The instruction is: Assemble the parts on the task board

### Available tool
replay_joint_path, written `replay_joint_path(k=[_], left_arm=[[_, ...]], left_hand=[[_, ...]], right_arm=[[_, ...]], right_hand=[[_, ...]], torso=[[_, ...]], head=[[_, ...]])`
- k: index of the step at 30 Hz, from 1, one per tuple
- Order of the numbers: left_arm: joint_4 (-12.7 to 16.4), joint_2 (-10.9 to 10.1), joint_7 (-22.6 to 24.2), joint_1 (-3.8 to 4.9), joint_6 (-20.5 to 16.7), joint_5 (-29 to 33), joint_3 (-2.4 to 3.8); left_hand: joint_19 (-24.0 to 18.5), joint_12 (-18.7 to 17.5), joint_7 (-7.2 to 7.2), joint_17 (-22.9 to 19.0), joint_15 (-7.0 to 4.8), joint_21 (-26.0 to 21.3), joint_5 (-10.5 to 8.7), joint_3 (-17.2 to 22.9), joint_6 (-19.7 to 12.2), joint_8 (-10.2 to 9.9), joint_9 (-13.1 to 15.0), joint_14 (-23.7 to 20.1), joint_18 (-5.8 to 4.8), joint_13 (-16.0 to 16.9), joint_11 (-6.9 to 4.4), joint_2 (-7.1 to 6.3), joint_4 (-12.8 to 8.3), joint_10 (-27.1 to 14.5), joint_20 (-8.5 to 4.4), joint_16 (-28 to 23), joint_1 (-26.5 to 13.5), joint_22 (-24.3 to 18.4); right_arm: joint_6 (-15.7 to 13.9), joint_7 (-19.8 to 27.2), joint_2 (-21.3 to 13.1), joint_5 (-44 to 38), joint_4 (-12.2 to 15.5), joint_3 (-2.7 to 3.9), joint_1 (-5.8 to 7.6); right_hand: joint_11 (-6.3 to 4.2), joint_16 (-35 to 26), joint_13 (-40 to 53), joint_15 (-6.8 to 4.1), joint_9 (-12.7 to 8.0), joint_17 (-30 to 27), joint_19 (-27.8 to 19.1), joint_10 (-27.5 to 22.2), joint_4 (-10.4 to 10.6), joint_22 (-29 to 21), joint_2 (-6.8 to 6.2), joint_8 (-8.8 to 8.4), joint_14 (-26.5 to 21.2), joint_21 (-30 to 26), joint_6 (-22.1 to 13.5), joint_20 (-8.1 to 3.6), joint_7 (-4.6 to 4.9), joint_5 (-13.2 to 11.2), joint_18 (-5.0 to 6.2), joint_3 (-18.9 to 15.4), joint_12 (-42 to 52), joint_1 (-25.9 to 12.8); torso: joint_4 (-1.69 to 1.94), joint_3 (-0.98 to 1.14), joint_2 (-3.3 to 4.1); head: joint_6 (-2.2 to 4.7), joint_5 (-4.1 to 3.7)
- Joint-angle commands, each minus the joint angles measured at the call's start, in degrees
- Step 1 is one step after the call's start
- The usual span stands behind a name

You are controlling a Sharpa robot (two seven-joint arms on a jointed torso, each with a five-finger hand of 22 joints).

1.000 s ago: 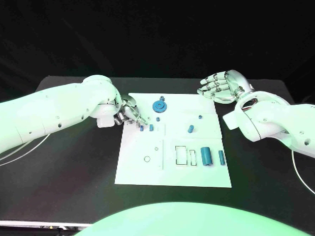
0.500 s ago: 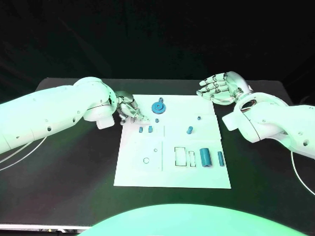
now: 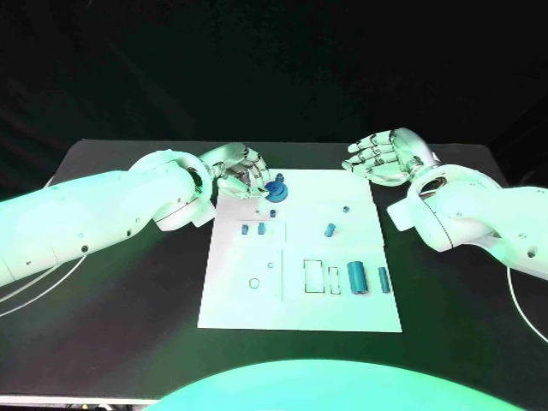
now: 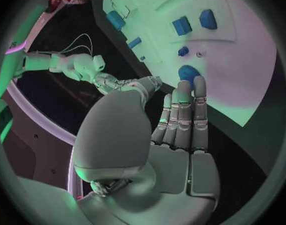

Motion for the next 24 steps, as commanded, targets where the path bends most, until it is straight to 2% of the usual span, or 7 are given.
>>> replay_joint_path(k=[1, 5, 9, 13, 22, 24], left_arm=[[-0.5, 1.0, 5.3, -0.59, -3.6, -10.5, -0.18], [-2.0, 2.3, 5.0, -1.17, -2.1, -14.6, -0.48], [-3.4, 3.6, 3.8, -1.62, 0.2, -18.4, -0.72], [-4.5, 4.7, 2.7, -1.81, 2.7, -21.2, -0.93], [-6.3, 6.5, 2.1, -2.06, 6.4, -24.4, -1.28], [-6.4, 6.6, 2.0, -2.08, 6.7, -24.5, -1.30]], left_hand=[[0.3, -0.5, 1.36, -0.2, -0.16, 0.3, -0.25, 0.1, -0.2, -0.1, -0.8, 0.0, 1.17, -0.7, 0.04, -0.16, -0.3, -0.6, 0.27, 0.5, 0.3, 0.2], [0.9, -1.2, 1.67, -0.5, 0.03, 1.8, -0.10, 1.1, 2.6, -0.3, -3.9, 1.0, 1.19, -2.7, 0.46, 0.20, -0.9, -0.4, 0.27, 2.2, 0.7, 1.2], [1.3, -1.1, 1.05, -0.4, -0.31, 3.1, -0.28, 1.3, 4.1, -0.7, -6.3, 1.9, 1.25, -4.0, 0.01, -0.24, -1.2, 0.0, 0.12, 4.3, 0.3, 2.1], [1.8, -0.7, 0.64, -0.3, -0.53, 4.1, -0.45, 1.1, 5.5, -1.3, -8.4, 2.7, 1.26, -5.0, -0.31, -0.69, -1.0, 0.7, -0.06, 6.6, -0.6, 2.7], [2.6, -0.5, 0.03, -0.2, -0.88, 5.4, -0.72, 0.5, 9.0, -2.2, -11.5, 3.8, 1.27, -6.7, -0.85, -1.65, -0.4, 3.0, -0.33, 10.1, -1.7, 3.5], [2.8, -0.6, -0.04, 1.4, -0.93, 5.7, -0.85, 0.3, 9.2, -2.6, -12.0, 5.0, 1.27, -7.0, -0.94, -1.80, -0.3, 3.4, -0.38, 11.5, -1.8, 3.7]], right_arm=[[0.1, 0.8, 0.0, -0.3, 0.0, -0.01, -0.09], [0.3, 0.8, 0.1, 0.0, 0.1, -0.03, -0.17], [0.5, 0.7, 0.2, 0.1, 0.1, -0.04, -0.23], [0.6, 0.7, 0.2, 0.2, 0.1, -0.04, -0.25], [0.6, 0.6, 0.3, 0.2, 0.1, -0.04, -0.26], [0.7, 0.6, 0.3, 0.2, 0.1, -0.04, -0.26]], right_hand=[[0.42, -0.3, -0.1, 0.37, -0.1, -0.1, -0.3, 0.1, 0.1, -0.1, -0.27, -0.22, 0.2, -0.3, 0.0, 0.07, 3.00, 0.3, 0.33, 0.3, -0.3, 0.3], [0.39, -0.3, -0.1, 0.36, -0.1, -0.1, -0.4, 0.1, 0.1, -0.2, -0.24, -0.22, 0.2, -0.3, 0.0, 0.08, 2.97, 0.4, 0.35, 0.4, -0.3, 0.4], [0.39, -0.3, -0.1, 0.36, -0.1, -0.1, -0.4, 0.1, 0.1, -0.2, -0.24, -0.22, 0.2, -0.3, 0.0, 0.08, 2.97, 0.4, 0.35, 0.4, -0.3, 0.4], [0.39, -0.3, -0.1, 0.36, -0.1, -0.1, -0.4, 0.1, 0.1, -0.2, -0.24, -0.22, 0.2, -0.3, 0.0, 0.08, 2.97, 0.4, 0.35, 0.4, -0.3, 0.4], [0.39, -0.4, -0.1, 0.34, -0.1, -0.2, -0.4, 0.1, 0.1, -0.3, -0.19, -0.21, 0.2, -0.2, 0.1, 0.09, 2.99, 0.4, 0.36, 0.4, -0.3, 0.4], [0.39, -0.4, -0.1, 0.34, -0.1, -0.2, -0.4, 0.1, 0.1, -0.3, -0.19, -0.21, 0.2, -0.2, 0.1, 0.09, 2.99, 0.4, 0.36, 0.4, -0.3, 0.4]], torso=[[-0.07, -0.06, 0.03], [-0.11, -0.05, 0.03], [-0.22, 0.01, 0.16], [-0.17, 0.04, 0.17], [-0.17, 0.02, 0.16], [-0.17, 0.03, 0.13]], head=[[0.48, 0.07], [0.69, 0.13], [0.84, 0.14], [0.80, 0.08], [0.66, -0.07], [0.65, -0.10]])
